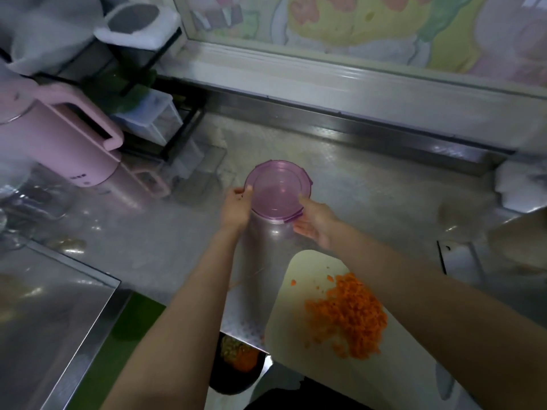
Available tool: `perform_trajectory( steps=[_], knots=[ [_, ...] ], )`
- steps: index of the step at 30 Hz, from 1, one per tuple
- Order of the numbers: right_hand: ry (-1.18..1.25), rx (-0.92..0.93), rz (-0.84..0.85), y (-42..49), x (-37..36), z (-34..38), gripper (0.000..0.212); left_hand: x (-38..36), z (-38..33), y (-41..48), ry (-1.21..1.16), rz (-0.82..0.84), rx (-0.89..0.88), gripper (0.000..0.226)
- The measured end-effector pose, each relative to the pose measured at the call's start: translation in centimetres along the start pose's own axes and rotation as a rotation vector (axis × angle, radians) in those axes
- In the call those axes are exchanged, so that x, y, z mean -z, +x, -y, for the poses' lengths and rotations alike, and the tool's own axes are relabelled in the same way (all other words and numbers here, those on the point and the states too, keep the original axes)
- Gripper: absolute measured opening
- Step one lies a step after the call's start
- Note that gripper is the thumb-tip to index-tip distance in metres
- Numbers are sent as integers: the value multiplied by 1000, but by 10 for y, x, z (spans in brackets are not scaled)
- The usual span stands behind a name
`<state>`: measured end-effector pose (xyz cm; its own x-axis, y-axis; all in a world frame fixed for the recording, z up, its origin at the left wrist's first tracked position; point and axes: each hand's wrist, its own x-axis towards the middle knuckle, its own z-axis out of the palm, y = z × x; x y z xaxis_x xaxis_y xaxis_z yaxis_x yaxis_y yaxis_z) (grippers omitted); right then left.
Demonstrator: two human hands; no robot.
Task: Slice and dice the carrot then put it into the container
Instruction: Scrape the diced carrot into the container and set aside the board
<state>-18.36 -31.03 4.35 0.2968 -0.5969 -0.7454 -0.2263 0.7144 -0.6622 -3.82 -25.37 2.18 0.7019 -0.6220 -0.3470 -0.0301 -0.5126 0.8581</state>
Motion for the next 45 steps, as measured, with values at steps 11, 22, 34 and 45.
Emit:
perform_trajectory(
  steps=[11, 22, 34, 45],
  knots=[
    [-25, -50, -3, 0, 11, -21, 27, -6, 48, -49, -53, -71, 71, 40],
    [-194, 60, -15, -9, 3, -35, 20, -12, 75, -87, -97, -147, 125, 41],
    [-173, 21, 69, 0, 14, -31, 13, 12, 41, -32, -133, -99, 114, 33],
    [-353, 186, -28, 2, 16, -37, 16, 19, 51, -26, -212, 85, 154, 40]
  ],
)
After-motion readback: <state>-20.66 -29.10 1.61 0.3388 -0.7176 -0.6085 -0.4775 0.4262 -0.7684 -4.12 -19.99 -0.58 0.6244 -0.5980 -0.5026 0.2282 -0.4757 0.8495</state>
